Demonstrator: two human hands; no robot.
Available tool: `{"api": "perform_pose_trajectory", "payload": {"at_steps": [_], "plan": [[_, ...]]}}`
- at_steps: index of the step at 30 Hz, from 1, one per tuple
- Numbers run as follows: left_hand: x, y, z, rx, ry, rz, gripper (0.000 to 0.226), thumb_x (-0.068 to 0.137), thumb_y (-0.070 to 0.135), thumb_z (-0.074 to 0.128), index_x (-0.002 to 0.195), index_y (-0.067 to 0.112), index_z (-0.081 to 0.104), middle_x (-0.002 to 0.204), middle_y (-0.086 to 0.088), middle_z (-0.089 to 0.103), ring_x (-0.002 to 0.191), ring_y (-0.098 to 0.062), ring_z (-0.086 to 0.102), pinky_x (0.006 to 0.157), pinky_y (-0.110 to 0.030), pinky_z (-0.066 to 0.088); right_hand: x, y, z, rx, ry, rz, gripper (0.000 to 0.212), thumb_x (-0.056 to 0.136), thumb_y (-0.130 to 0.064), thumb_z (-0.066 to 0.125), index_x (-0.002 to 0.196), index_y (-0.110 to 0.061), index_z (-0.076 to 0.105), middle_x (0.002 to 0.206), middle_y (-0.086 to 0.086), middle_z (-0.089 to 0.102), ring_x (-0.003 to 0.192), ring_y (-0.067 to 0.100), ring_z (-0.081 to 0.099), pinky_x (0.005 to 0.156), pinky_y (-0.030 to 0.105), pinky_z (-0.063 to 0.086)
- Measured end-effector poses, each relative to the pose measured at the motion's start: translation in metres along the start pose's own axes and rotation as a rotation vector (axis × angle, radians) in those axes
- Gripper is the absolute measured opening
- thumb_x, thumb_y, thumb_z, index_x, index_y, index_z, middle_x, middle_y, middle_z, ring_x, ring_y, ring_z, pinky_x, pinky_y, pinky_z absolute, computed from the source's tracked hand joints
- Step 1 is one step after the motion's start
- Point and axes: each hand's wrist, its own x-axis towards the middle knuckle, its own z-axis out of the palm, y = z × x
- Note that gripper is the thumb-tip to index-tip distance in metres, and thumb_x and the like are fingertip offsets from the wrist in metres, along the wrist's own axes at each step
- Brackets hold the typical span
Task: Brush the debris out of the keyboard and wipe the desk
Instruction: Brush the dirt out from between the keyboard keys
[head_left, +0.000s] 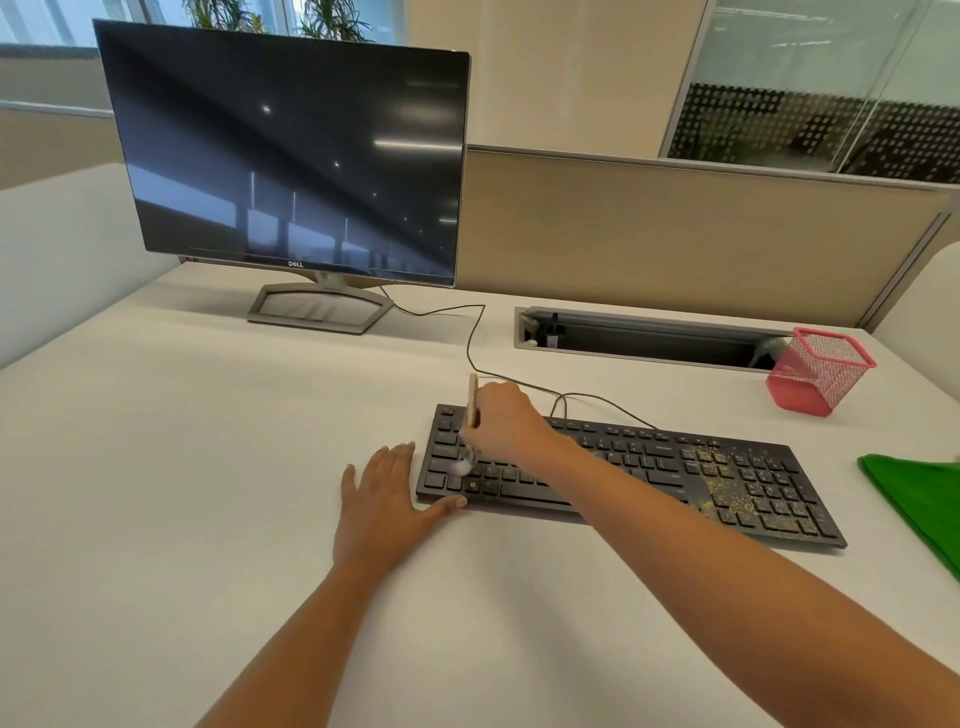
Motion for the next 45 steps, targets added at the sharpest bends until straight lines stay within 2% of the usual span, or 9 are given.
{"api": "perform_pose_trajectory", "payload": {"at_steps": [6, 11, 14, 17, 21, 26, 32, 39, 45], "plan": [[0.000, 0.001, -0.002, -0.012, -0.013, -0.001, 0.135, 0.043, 0.098, -0.008, 0.148, 0.019, 0.022, 0.154, 0.006, 0.025, 0.145, -0.010, 0.011, 0.117, -0.041, 0.000, 0.003, -0.007, -0.014, 0.055, 0.064, -0.070, 0.020, 0.088, -0.015, 0.061, 0.099, 0.001, 0.066, 0.085, 0.007, 0.059, 0.080, 0.021, 0.058, 0.059, 0.020, 0.044], [0.001, 0.000, -0.001, 0.028, -0.013, -0.001, 0.135, 0.043, 0.097, -0.013, 0.147, 0.019, 0.023, 0.153, 0.007, 0.028, 0.144, -0.009, 0.013, 0.117, -0.042, 0.004, 0.003, -0.015, -0.002, 0.245, -0.018, -0.126, 0.016, 0.086, -0.012, 0.064, 0.094, 0.000, 0.071, 0.101, 0.012, 0.069, 0.090, 0.022, 0.063, 0.084, 0.030, 0.052], [0.002, 0.001, -0.002, 0.046, -0.023, -0.011, 0.138, 0.039, 0.097, -0.016, 0.147, 0.020, 0.021, 0.154, 0.008, 0.025, 0.144, -0.008, 0.012, 0.117, -0.041, 0.003, 0.003, -0.012, -0.004, 0.171, -0.087, -0.127, 0.014, 0.086, -0.009, 0.064, 0.093, 0.001, 0.069, 0.086, 0.006, 0.064, 0.071, 0.014, 0.057, 0.060, 0.012, 0.046], [0.002, 0.003, -0.003, 0.041, -0.031, -0.017, 0.139, 0.038, 0.097, -0.016, 0.148, 0.020, 0.021, 0.154, 0.008, 0.025, 0.144, -0.008, 0.011, 0.117, -0.040, 0.002, 0.004, -0.009, -0.014, -0.031, -0.117, -0.110, 0.015, 0.086, -0.009, 0.063, 0.094, 0.003, 0.066, 0.071, 0.001, 0.055, 0.061, 0.012, 0.051, 0.049, 0.013, 0.036], [0.001, 0.002, -0.002, 0.041, -0.028, -0.016, 0.138, 0.039, 0.097, -0.015, 0.148, 0.020, 0.021, 0.154, 0.007, 0.025, 0.144, -0.009, 0.012, 0.117, -0.040, 0.002, 0.011, -0.012, -0.020, -0.052, -0.017, -0.091, 0.020, 0.086, -0.013, 0.062, 0.099, 0.002, 0.064, 0.095, 0.014, 0.064, 0.084, 0.025, 0.062, 0.068, 0.029, 0.049], [0.001, 0.002, -0.002, 0.054, -0.029, -0.015, 0.138, 0.040, 0.097, -0.015, 0.148, 0.019, 0.022, 0.154, 0.007, 0.025, 0.144, -0.009, 0.012, 0.117, -0.041, 0.004, 0.016, -0.007, -0.004, 0.301, 0.114, 0.023, 0.022, 0.084, -0.015, 0.066, 0.096, 0.003, 0.070, 0.098, 0.017, 0.069, 0.091, 0.028, 0.066, 0.083, 0.039, 0.055], [0.000, 0.002, -0.003, 0.042, -0.037, -0.021, 0.136, 0.041, 0.097, -0.012, 0.148, 0.020, 0.020, 0.154, 0.008, 0.024, 0.144, -0.008, 0.010, 0.117, -0.040, 0.001, 0.010, 0.005, -0.002, 0.046, 0.061, 0.057, 0.020, 0.084, -0.010, 0.060, 0.097, 0.004, 0.064, 0.089, 0.013, 0.061, 0.078, 0.023, 0.057, 0.053, 0.021, 0.041], [0.000, 0.003, -0.004, 0.045, -0.035, -0.019, 0.136, 0.041, 0.097, -0.013, 0.148, 0.020, 0.019, 0.155, 0.008, 0.023, 0.144, -0.008, 0.010, 0.117, -0.040, 0.001, 0.015, 0.000, -0.011, 0.140, 0.190, 0.048, 0.021, 0.085, -0.013, 0.061, 0.097, 0.004, 0.066, 0.096, 0.016, 0.066, 0.088, 0.027, 0.064, 0.071, 0.030, 0.051], [0.000, 0.002, -0.003, 0.024, -0.035, -0.014, 0.136, 0.041, 0.098, -0.012, 0.148, 0.020, 0.021, 0.154, 0.008, 0.025, 0.144, -0.008, 0.011, 0.117, -0.041, 0.001, 0.008, -0.003, -0.001, 0.051, -0.006, 0.062, 0.014, 0.087, -0.011, 0.058, 0.094, 0.001, 0.062, 0.087, 0.013, 0.057, 0.076, 0.022, 0.055, 0.052, 0.022, 0.041]]}}
